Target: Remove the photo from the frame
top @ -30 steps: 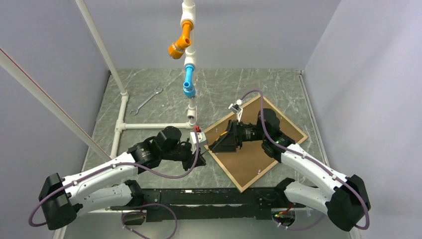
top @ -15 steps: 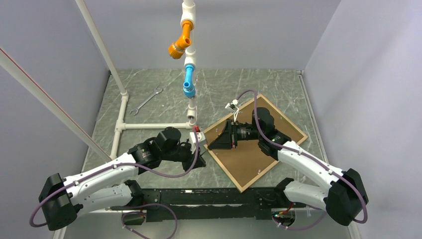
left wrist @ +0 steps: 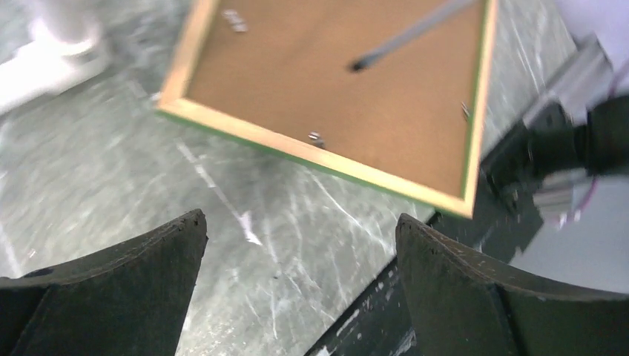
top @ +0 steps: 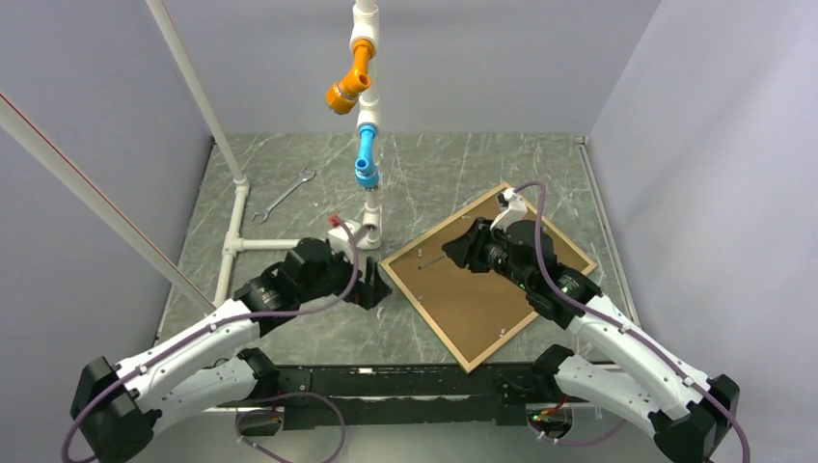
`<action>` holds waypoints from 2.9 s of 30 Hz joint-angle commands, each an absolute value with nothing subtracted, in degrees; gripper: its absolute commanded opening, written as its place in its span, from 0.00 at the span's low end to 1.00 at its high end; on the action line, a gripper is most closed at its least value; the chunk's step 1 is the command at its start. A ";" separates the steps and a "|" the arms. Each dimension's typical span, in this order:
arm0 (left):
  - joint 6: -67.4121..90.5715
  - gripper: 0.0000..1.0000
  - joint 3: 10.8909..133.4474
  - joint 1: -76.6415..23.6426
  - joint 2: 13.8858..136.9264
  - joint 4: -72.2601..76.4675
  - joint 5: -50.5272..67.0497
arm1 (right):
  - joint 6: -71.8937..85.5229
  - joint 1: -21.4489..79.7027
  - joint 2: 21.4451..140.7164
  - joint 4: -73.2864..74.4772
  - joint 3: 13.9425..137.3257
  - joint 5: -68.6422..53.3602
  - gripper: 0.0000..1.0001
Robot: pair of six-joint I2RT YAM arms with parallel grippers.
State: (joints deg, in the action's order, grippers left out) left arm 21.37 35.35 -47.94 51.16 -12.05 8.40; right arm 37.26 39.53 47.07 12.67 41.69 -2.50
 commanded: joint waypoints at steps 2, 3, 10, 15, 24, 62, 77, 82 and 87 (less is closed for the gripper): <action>38.78 0.99 33.79 -38.17 54.07 -13.61 11.08 | 46.92 38.38 47.03 24.89 44.63 14.77 0.00; 39.98 0.99 33.61 -37.79 55.05 -13.19 12.06 | 43.01 38.38 45.81 21.88 43.25 12.29 0.00; 51.60 0.93 28.24 -35.92 58.22 -5.06 15.09 | 33.51 39.68 48.43 25.72 44.98 15.11 0.00; 59.14 0.94 27.65 -36.12 63.57 2.19 16.40 | 28.19 42.86 49.96 20.54 44.04 7.29 0.00; 68.58 0.74 32.11 -37.93 75.28 1.76 13.22 | 28.55 52.32 54.73 20.74 46.22 14.16 0.00; 79.51 0.33 44.79 -45.03 95.63 -5.62 -3.51 | 27.95 59.19 63.21 12.47 47.83 21.06 0.00; 79.39 0.25 43.63 -45.35 96.24 -6.43 -3.60 | 30.07 60.09 68.31 13.92 49.39 22.89 0.00; 79.54 0.25 43.51 -45.35 96.28 -6.33 -3.45 | 31.09 61.64 69.30 15.52 49.72 23.27 0.00; 79.34 0.25 43.73 -45.33 96.68 -6.80 -3.11 | 31.20 63.83 70.66 20.08 50.91 27.56 0.00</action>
